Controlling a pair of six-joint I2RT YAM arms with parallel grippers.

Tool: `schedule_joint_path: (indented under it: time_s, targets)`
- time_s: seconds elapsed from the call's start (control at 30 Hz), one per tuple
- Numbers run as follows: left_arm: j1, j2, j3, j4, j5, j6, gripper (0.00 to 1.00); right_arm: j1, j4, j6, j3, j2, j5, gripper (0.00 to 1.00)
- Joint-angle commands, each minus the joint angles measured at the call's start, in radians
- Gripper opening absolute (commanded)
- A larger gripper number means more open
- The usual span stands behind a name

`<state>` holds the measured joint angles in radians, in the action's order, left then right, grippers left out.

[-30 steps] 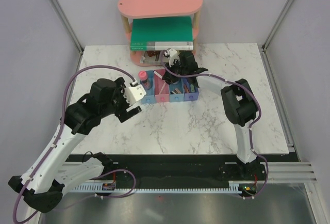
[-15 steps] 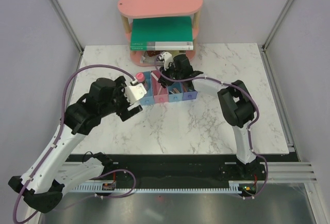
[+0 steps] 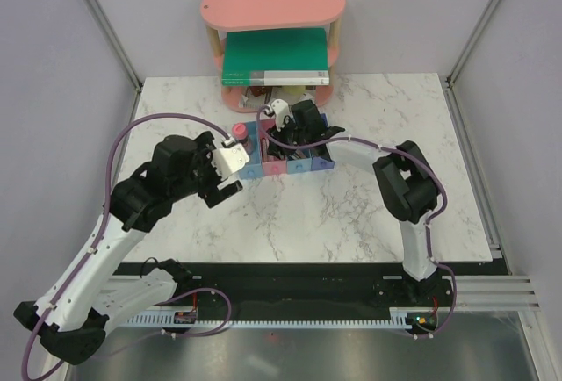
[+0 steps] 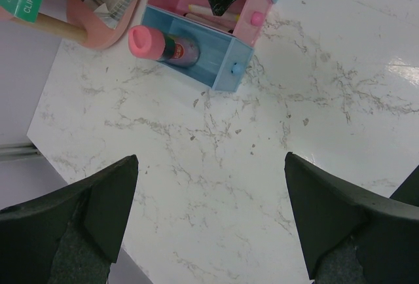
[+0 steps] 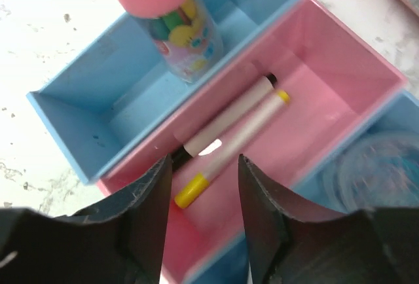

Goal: Sort the stationery into containers
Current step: Place the pen in the storage box, then move the storage box to the center of the board.

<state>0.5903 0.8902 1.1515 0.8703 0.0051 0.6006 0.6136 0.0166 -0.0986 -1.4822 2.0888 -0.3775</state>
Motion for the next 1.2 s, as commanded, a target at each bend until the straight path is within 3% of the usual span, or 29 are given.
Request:
schedule_joint_path:
  time_s: [0.0, 0.17, 0.33, 0.63, 0.87, 1.17]
  targets:
    - [0.000, 0.004, 0.004, -0.051, 0.006, -0.004, 1.00, -0.008, -0.052, -0.070, 0.060, -0.174, 0.118, 0.53]
    - [0.000, 0.032, -0.022, -0.060, -0.036, -0.001, 1.00, -0.015, -0.167, -0.193, 0.135, -0.372, 0.274, 0.61]
    - [0.000, 0.096, -0.047, -0.100, -0.094, 0.008, 1.00, -0.034, -0.224, -0.298, 0.224, -0.460, 0.433, 0.70]
    - [0.000, 0.104, -0.030, -0.157, -0.116, 0.024, 1.00, -0.064, -0.173, -0.302, 0.212, -0.346, 0.592, 0.70]
    - [-0.003, 0.069, -0.047, -0.159, -0.139, 0.042, 1.00, -0.081, -0.176, -0.328, 0.180, -0.237, 0.591, 0.70]
    - [-0.004, 0.064, -0.056, -0.169, -0.134, 0.050, 1.00, -0.081, -0.205, -0.343, 0.316, -0.320, 0.574, 0.70]
